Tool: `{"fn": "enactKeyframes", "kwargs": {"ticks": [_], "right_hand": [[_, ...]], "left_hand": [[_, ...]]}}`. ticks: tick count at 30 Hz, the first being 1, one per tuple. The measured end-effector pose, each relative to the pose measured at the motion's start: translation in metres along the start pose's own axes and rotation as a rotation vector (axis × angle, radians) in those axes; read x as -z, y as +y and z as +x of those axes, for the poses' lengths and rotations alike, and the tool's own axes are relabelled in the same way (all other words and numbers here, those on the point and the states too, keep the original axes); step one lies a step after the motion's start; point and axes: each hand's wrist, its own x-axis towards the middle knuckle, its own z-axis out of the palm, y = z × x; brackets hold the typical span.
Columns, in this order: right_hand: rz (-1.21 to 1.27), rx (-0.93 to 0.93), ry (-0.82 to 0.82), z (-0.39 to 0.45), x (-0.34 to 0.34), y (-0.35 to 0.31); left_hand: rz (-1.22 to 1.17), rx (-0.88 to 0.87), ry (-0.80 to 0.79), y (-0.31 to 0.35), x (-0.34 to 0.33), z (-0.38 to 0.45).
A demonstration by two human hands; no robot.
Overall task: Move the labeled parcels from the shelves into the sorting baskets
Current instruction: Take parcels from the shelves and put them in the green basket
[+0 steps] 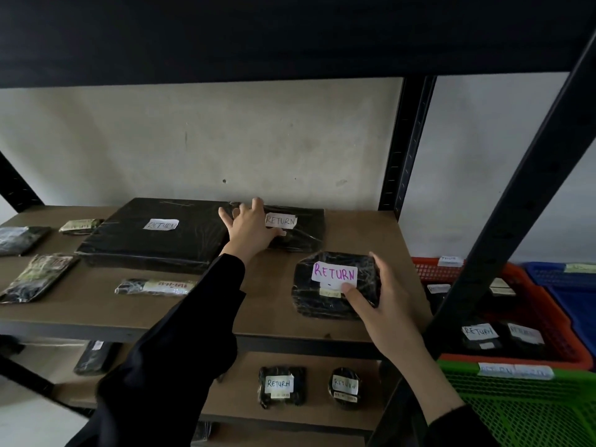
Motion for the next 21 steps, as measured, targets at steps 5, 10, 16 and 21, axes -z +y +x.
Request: {"fn": "enactKeyframes", "kwargs": {"ticks": [5,10,16,21], "right_hand": [[0.017,0.032,-0.018,-0.003,0.002,-0.003],[0.030,0.065,-0.017,-0.003,0.002,-0.005],[0.117,0.121,0.012,-0.029,0.006,-0.015],[0.223,0.111,-0.050,-0.083,0.009,-0.017]], "left_hand": [[-0.384,0.096,0.059,0.000,0.007,-0.011],[-0.605,0.159,0.137,-0.003,0.008,-0.032],[-0.751,0.105,0.249,-0.005,0.023,-0.090],[-0.928,0.129,0.308,-0.036,0.028,-0.160]]}}
